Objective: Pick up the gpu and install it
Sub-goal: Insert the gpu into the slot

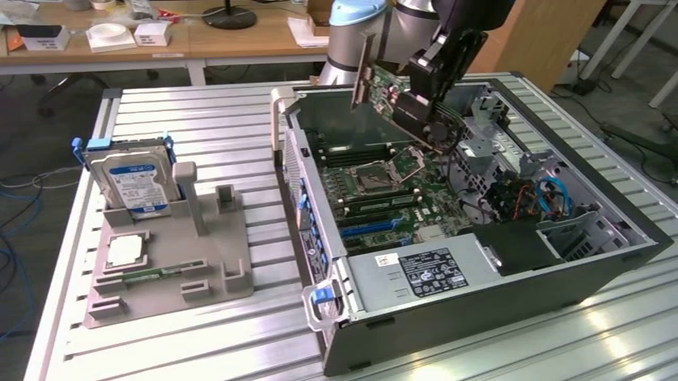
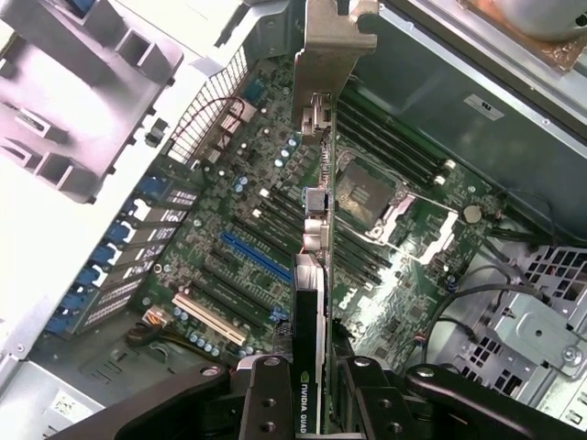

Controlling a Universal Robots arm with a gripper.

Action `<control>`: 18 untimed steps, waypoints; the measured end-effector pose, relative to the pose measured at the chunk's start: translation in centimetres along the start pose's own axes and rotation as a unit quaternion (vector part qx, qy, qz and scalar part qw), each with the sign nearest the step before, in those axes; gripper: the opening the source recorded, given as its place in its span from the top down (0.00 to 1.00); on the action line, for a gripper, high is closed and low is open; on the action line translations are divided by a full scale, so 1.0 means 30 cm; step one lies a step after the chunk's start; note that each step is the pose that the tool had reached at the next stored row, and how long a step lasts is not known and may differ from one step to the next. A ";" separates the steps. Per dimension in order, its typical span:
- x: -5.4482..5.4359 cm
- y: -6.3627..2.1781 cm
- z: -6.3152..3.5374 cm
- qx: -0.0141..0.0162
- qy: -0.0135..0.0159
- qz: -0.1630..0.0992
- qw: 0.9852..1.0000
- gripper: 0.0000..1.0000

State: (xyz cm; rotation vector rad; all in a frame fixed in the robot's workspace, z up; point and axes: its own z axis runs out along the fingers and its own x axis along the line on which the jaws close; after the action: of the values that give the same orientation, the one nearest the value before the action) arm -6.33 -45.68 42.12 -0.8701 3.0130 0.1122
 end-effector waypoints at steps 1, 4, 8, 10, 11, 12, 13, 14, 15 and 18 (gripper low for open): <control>0.000 0.000 0.000 0.000 0.000 -0.002 1.000 0.74; 0.000 0.000 0.000 0.000 0.001 -0.008 1.000 0.74; 0.000 0.000 0.000 0.000 0.001 -0.015 1.000 0.74; 0.000 0.000 0.000 0.000 0.001 -0.019 1.000 0.74; 0.000 0.000 0.000 0.000 0.001 -0.021 1.000 0.74; 0.000 0.000 0.000 -0.001 0.002 -0.023 1.000 0.74; 0.000 0.000 0.000 -0.001 0.002 -0.024 1.000 0.74; 0.000 0.000 0.000 -0.001 0.002 -0.026 1.000 0.74; 0.000 0.000 0.000 -0.001 0.002 -0.028 1.000 0.74; 0.000 0.000 0.000 -0.001 0.002 -0.033 0.999 0.74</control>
State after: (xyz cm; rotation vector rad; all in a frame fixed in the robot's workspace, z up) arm -6.34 -45.68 42.12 -0.9689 2.9851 0.1123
